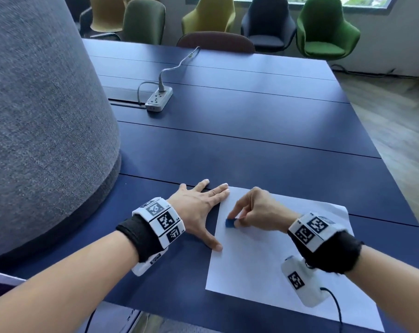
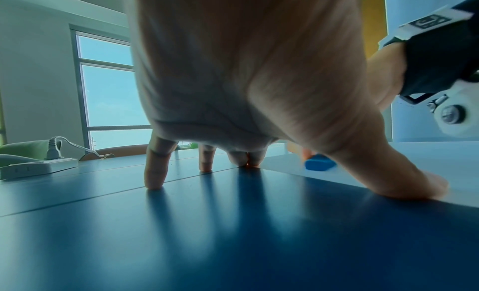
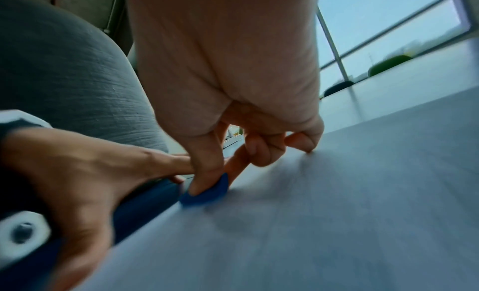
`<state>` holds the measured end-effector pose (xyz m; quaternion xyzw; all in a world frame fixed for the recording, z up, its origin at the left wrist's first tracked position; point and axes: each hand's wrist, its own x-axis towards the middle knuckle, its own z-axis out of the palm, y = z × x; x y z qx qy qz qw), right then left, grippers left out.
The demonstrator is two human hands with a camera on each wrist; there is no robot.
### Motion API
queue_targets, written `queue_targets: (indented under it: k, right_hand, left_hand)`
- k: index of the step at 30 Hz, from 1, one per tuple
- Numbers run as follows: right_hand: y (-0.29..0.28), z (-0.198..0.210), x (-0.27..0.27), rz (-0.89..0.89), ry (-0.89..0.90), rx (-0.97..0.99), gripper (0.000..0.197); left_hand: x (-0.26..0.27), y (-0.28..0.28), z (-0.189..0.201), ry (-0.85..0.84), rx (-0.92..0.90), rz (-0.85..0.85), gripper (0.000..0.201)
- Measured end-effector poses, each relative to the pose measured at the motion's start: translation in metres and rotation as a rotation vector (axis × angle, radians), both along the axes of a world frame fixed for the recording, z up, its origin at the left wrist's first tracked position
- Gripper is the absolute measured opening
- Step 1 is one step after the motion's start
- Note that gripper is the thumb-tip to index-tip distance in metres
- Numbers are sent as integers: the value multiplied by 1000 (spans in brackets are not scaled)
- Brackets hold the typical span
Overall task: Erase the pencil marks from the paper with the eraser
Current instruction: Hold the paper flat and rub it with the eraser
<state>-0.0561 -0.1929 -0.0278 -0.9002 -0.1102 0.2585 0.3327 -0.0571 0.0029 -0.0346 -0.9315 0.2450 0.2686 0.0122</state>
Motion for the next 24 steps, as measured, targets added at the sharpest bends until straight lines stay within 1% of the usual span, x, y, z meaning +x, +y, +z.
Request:
queue_targets:
  k: [3, 4, 6, 9, 10, 11, 13, 15, 17, 19, 20, 23, 24]
  right_hand:
    - [-2, -4, 11, -188, -129, 66, 16]
    - [-2, -6, 8, -211, -147, 91, 16]
    - [-1, -9, -6, -167, -132, 107, 17]
    - [3, -6, -25, -27, -5, 66, 21]
    - [3, -4, -23, -12, -5, 49, 22]
    - [3, -5, -18, -30, -37, 45, 23]
    - [4, -6, -9, -121, -115, 67, 24]
    - [5, -7, -11, -168, -141, 76, 22]
    - [5, -7, -24, -80, -72, 57, 19]
    - [7, -3, -33, 27, 13, 19, 21]
    - [7, -2, -31, 36, 10, 4, 23]
    - [8, -4, -18, -91, -104, 46, 22]
    - [8, -6, -19, -107, -121, 59, 22]
  left_hand:
    - [1, 0, 1, 21, 22, -2, 140]
    - [1, -1, 1, 29, 29, -2, 143]
    - [1, -1, 1, 36, 43, -7, 144]
    - [0, -2, 2, 33, 56, -15, 144]
    - [0, -2, 2, 31, 59, -15, 144]
    - [0, -2, 3, 31, 62, -16, 144]
    - [0, -2, 3, 30, 67, -13, 144]
    - [0, -3, 3, 33, 67, -7, 144]
    - [-1, -4, 4, 37, 63, -5, 143]
    - [-2, -4, 4, 38, 60, -2, 143]
    - [-2, -4, 5, 39, 59, -1, 143]
    - [-2, -3, 4, 37, 64, -4, 143]
    - [-1, -3, 4, 36, 62, -4, 143]
